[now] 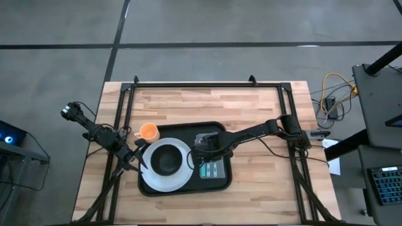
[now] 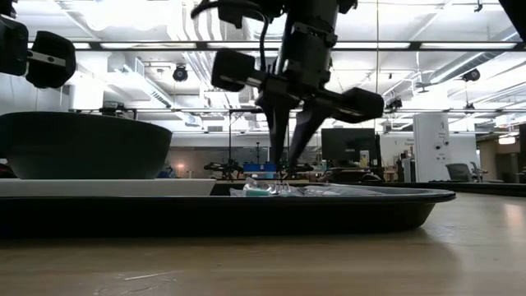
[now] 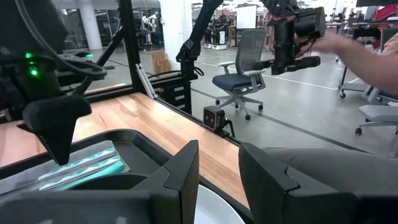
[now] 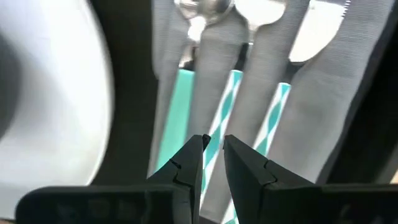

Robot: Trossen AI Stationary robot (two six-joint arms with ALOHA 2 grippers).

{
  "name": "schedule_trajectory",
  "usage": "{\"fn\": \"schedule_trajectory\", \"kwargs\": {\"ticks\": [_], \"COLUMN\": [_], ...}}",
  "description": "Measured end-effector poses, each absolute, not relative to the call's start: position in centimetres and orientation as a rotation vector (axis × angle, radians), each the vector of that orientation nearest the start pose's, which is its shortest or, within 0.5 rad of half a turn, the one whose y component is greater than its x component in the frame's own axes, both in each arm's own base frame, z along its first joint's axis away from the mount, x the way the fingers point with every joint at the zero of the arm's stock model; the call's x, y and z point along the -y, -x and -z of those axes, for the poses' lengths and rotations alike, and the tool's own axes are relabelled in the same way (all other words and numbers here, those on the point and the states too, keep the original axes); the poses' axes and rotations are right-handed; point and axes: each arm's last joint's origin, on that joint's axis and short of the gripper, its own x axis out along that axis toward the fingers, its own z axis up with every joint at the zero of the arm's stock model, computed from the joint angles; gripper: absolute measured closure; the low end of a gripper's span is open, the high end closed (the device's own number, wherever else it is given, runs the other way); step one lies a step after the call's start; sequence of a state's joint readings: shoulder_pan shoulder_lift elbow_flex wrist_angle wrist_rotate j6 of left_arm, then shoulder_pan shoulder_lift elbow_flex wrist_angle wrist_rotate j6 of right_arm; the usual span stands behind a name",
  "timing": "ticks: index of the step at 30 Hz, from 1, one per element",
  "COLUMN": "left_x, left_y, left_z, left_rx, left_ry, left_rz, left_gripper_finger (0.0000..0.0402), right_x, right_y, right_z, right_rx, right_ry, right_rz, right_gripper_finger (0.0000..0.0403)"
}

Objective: Set up tray
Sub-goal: Return to Home Position

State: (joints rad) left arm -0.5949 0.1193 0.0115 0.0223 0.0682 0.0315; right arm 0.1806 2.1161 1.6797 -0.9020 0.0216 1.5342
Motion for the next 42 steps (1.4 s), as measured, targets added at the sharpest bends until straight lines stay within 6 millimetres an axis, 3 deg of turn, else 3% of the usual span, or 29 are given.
{"fn": "schedule_trajectory", "kwargs": {"ticks": [8,13,22,28,32,37,42], "left_x": [6.0,6.0,6.0,6.0,6.0,6.0,6.0], "left_y": [-8.5,-8.5,-8.5,-8.5,-8.5,-8.5,-8.5], "left_z": [-16.0,-16.0,-16.0,-16.0,-16.0,-16.0,-16.0], "left_rx": [-0.074,-0.074,-0.074,-0.073,-0.074,-0.073,-0.077], "left_ry": [-0.053,-0.053,-0.053,-0.053,-0.053,-0.053,-0.054], "left_rz": [0.664,0.664,0.664,0.664,0.664,0.664,0.664], "left_gripper_finger": [0.0306,0.0306,0.0306,0.0306,0.0306,0.0306,0.0306], "right_x": [-7.7,-7.7,-9.7,-13.9,-15.4,-13.1,-8.2], "right_y": [-42.8,-43.2,-43.9,-44.1,-44.5,-44.4,-41.7], "right_z": [-20.2,-20.6,-21.3,-22.1,-22.9,-23.8,-23.5], "right_rx": [-1.084,-1.072,-0.782,-0.714,-0.605,-0.548,-0.534], "right_ry": [-1.164,-1.033,-0.564,-0.162,-0.043,-0.029,-0.153], "right_rz": [0.833,0.730,0.721,0.454,0.298,0.064,0.188], "right_gripper_finger": [0.0337,0.0331,0.0321,0.0327,0.0334,0.0340,0.0336]}}
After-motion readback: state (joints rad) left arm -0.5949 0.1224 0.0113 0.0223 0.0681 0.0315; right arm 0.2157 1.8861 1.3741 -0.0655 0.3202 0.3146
